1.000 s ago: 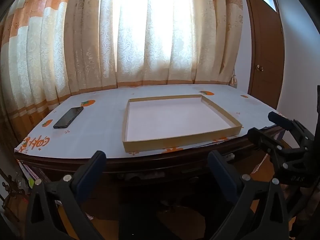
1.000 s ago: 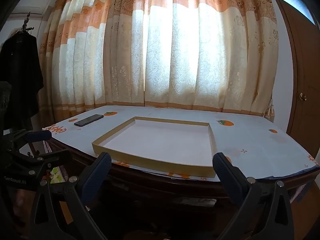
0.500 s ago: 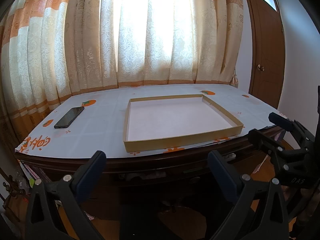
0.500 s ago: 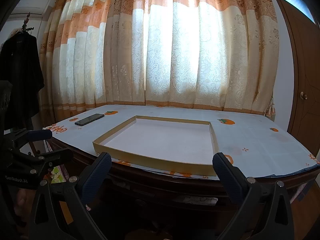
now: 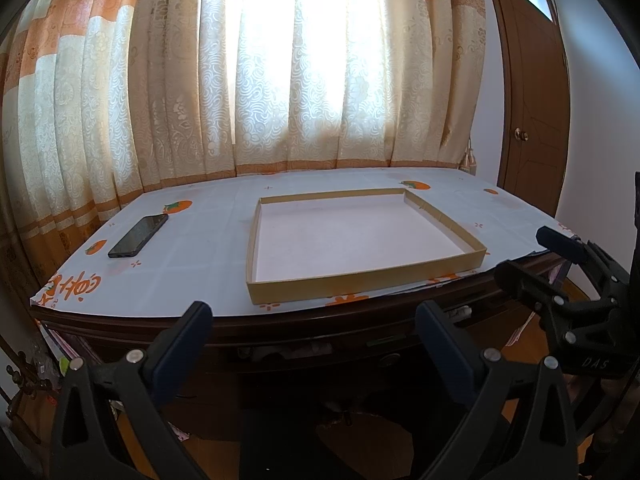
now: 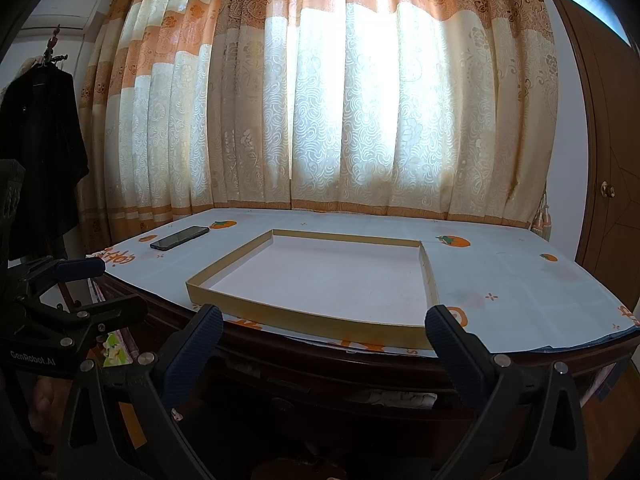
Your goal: Take underwear out of drawer
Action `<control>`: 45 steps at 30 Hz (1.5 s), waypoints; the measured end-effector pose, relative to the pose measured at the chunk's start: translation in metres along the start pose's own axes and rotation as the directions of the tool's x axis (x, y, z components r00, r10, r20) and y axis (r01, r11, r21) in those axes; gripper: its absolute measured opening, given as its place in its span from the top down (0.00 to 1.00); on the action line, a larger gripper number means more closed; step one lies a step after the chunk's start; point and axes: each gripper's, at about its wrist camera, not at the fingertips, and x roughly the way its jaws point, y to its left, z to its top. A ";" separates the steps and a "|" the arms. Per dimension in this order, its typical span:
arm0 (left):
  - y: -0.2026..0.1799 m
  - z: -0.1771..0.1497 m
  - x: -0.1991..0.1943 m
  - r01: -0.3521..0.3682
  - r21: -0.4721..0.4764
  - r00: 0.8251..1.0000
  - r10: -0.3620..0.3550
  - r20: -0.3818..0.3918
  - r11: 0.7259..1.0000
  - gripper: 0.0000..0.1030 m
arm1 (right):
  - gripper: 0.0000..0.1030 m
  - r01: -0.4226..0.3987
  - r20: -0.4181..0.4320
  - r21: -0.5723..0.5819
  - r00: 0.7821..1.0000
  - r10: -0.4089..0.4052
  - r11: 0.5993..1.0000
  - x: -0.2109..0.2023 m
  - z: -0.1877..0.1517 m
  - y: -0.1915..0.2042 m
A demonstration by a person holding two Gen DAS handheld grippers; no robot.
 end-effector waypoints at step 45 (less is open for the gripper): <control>0.004 -0.002 0.000 -0.007 0.005 1.000 0.007 -0.003 1.000 0.00 | 0.00 0.011 -0.011 0.020 1.000 -0.010 1.000 0.004 -0.011 -0.001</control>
